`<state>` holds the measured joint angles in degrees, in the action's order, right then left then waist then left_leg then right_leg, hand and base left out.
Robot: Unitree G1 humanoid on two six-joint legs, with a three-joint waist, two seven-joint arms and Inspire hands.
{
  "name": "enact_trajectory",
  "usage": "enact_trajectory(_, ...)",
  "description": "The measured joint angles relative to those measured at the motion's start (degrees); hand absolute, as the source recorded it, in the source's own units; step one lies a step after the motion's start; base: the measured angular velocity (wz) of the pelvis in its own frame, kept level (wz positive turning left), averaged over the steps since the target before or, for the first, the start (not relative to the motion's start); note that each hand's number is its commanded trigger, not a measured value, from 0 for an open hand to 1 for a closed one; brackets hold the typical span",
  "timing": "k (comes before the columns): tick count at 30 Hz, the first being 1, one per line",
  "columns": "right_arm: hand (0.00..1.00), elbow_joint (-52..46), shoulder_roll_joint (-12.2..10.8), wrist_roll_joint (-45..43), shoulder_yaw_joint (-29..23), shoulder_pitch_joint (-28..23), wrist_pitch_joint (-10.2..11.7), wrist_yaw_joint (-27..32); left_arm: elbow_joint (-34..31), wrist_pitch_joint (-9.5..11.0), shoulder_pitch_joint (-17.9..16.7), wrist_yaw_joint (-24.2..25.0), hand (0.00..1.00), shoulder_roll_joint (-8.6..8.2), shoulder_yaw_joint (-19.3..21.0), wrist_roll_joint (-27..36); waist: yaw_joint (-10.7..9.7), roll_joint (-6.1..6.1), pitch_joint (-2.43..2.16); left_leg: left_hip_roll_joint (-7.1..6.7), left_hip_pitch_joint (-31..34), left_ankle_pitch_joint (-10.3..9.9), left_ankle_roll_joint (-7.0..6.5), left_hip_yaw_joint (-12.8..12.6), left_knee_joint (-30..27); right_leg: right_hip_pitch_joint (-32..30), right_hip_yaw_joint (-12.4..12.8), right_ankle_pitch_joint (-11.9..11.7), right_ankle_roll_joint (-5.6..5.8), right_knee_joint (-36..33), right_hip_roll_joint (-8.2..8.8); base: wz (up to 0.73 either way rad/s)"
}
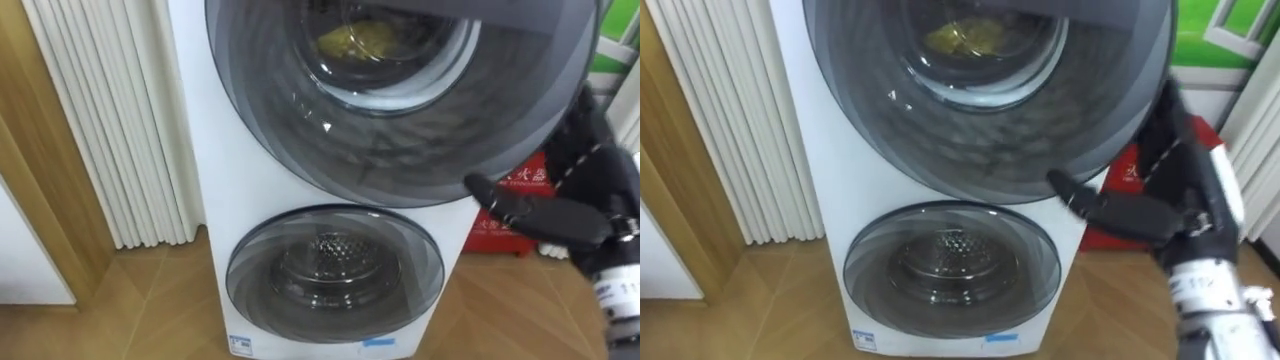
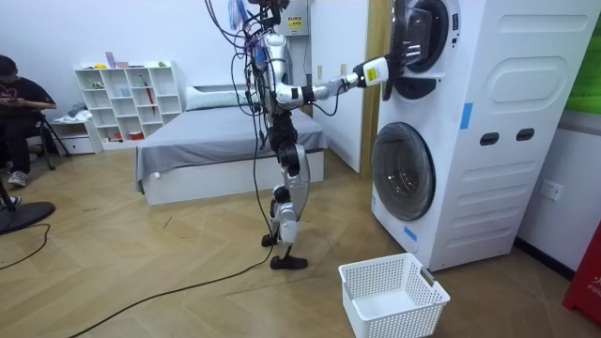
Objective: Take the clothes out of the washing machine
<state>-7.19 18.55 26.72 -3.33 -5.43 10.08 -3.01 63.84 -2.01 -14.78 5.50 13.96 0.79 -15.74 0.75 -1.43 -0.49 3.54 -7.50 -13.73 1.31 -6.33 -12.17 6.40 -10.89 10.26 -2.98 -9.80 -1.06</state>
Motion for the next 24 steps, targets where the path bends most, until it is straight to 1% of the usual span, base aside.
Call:
enact_trajectory(1,0.0,0.01,-0.46,-0.03,0.66,-0.69,-0.29,-0.71,0.54,-0.09,0.26,0.0,0.0,0.0,0.0,0.0,-0.07,0.18,-0.04,0.01,0.0,0.0,0.0,-0.01,0.01,-0.01,-0.03,0.0,0.0,0.01,-0.01,0.0)
enact_trajectory(2,0.0,0.01,-0.47,-0.03,1.2,-1.01,-0.41,-1.02,0.54,-0.09,0.28,0.0,0.0,-0.02,0.0,0.0,-0.16,0.3,-0.03,0.01,0.03,0.0,0.0,-0.02,0.01,-0.02,-0.05,0.0,0.0,0.0,-0.02,0.0)
enact_trajectory(3,0.0,0.01,-0.46,-0.16,2.1,-1.48,-1.02,-1.94,0.59,-0.09,0.33,0.0,0.0,-0.07,0.0,0.01,-0.33,0.44,-0.01,0.01,0.05,0.0,0.0,-0.03,0.04,-0.02,-0.09,0.0,0.0,0.02,-0.01,0.0)
enact_trajectory(4,0.0,0.01,-0.56,-0.32,2.63,-2.02,-1.55,-2.7,0.7,-0.09,0.49,-0.01,0.0,-0.07,-0.01,0.06,-0.44,0.57,0.05,0.01,0.17,0.0,0.0,-0.22,0.04,-0.05,-0.16,0.01,0.0,0.08,-0.01,0.0)
enact_trajectory(6,0.0,0.01,-0.61,-0.83,3.3,-3.23,-1.71,-4.04,0.9,-0.09,0.56,-0.02,0.0,-0.07,-0.01,0.25,-0.45,0.67,0.06,0.11,0.33,0.0,0.0,-1.24,0.01,-0.22,-0.17,0.02,0.01,0.14,0.0,0.0)
enact_trajectory(7,0.0,0.0,-0.6,-1.45,3.79,-3.7,-2.35,-5.06,0.94,-0.17,0.57,-0.02,0.0,-0.09,-0.01,0.27,-0.45,0.73,0.11,0.16,0.38,0.0,0.0,-1.62,0.01,-0.32,-0.09,0.01,0.01,0.12,-0.01,-0.03)
enact_trajectory(9,0.0,-0.11,-0.67,-1.59,4.63,-4.34,-2.79,-6.36,0.94,-0.18,0.58,-0.02,0.0,-0.23,-0.02,0.36,-0.45,0.84,0.18,0.16,0.58,0.0,0.0,-1.65,0.04,-0.48,-0.09,0.01,0.0,0.1,0.01,0.0)
enact_trajectory(12,0.0,-0.39,-0.74,-2.2,5.09,-4.9,-3.37,-8.51,0.93,-0.17,0.87,-0.02,0.0,-0.72,-0.01,0.38,-0.43,0.92,0.26,0.15,0.68,0.0,0.0,-1.71,0.26,-0.65,-0.1,0.01,0.01,0.14,0.02,0.0)
enact_trajectory(14,0.0,-0.39,-0.86,-2.49,6.0,-4.91,-3.85,-9.78,0.93,-0.17,1.67,-0.02,0.0,-1.13,-0.03,0.39,-0.4,0.94,0.28,0.16,0.75,0.0,0.0,-1.79,0.51,-0.91,-0.02,0.01,0.01,0.14,0.01,0.0)
enact_trajectory(16,0.0,-0.39,-0.96,-2.66,6.64,-4.94,-3.94,-10.62,0.93,-0.17,1.98,-0.02,0.0,-1.4,-0.1,0.38,-0.43,1.01,0.32,0.16,0.73,0.0,0.0,-1.87,0.54,-0.92,0.04,0.01,0.01,0.14,0.02,0.0)
enact_trajectory(21,0.0,-0.39,-1.31,-3.25,7.56,-4.99,-3.95,-13.49,0.91,-0.11,2.34,-0.02,0.0,-1.42,-1.12,0.39,-0.31,1.02,0.34,0.15,0.68,0.0,0.0,-1.97,0.68,-0.91,0.05,0.01,0.02,0.19,0.03,0.0)
enact_trajectory(22,0.0,-0.38,-1.39,-3.48,8.11,-4.99,-3.95,-13.9,0.91,-0.08,2.54,-0.02,0.0,-1.46,-1.53,0.45,-0.32,1.2,0.46,0.15,0.68,0.0,0.0,-1.99,0.69,-0.9,0.07,0.01,0.02,0.2,0.03,0.0)
enact_trajectory(24,0.0,-0.37,-1.6,-3.82,8.89,-5.02,-3.95,-14.54,0.92,-0.02,2.76,-0.02,0.0,-1.53,-1.77,0.46,-0.34,1.18,0.47,0.16,0.69,0.0,0.0,-2.0,0.69,-0.9,0.07,0.01,0.02,0.22,0.03,0.0)
